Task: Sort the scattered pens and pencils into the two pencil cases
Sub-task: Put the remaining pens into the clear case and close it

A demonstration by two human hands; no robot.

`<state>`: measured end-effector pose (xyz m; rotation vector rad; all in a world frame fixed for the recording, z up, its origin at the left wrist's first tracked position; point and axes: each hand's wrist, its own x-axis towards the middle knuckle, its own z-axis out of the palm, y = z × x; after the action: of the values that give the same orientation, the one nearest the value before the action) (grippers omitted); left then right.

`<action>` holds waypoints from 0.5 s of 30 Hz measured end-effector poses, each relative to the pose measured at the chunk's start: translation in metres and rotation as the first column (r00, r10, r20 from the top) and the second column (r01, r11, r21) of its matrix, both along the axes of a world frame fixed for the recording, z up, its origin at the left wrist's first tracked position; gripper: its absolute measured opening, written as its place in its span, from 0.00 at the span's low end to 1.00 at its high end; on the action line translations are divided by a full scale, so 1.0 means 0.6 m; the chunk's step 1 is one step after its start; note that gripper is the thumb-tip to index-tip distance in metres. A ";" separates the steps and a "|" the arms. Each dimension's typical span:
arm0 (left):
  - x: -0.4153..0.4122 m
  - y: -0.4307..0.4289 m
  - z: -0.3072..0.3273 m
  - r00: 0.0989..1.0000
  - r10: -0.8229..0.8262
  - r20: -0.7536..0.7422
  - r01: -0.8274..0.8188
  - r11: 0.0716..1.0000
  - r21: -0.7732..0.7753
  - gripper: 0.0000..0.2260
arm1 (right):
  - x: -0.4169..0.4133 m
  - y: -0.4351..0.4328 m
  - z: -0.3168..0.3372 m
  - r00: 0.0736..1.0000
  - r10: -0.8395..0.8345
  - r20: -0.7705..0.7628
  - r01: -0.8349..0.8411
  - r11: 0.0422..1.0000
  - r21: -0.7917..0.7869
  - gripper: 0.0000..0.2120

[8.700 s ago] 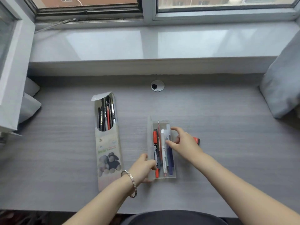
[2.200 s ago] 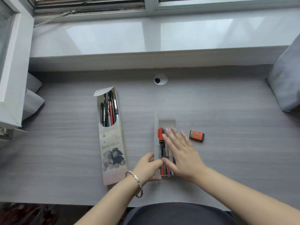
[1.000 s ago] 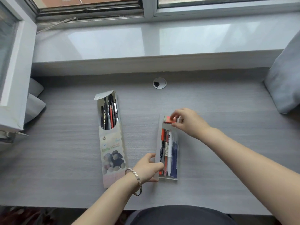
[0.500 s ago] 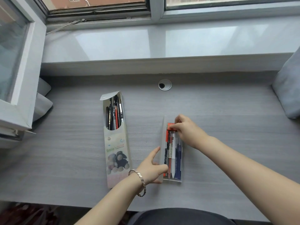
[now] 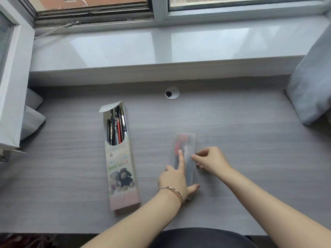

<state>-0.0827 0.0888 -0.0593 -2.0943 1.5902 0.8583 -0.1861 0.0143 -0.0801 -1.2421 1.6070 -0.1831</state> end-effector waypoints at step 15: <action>-0.019 -0.010 -0.012 0.997 0.062 0.045 -0.062 0.998 0.012 0.44 | -0.006 0.008 -0.005 0.989 -0.089 0.116 0.073 0.989 0.129 0.10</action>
<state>-0.0938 0.0831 -0.0663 -2.1484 1.5001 0.8346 -0.1899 0.0193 -0.0831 -1.0514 1.5407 -0.2030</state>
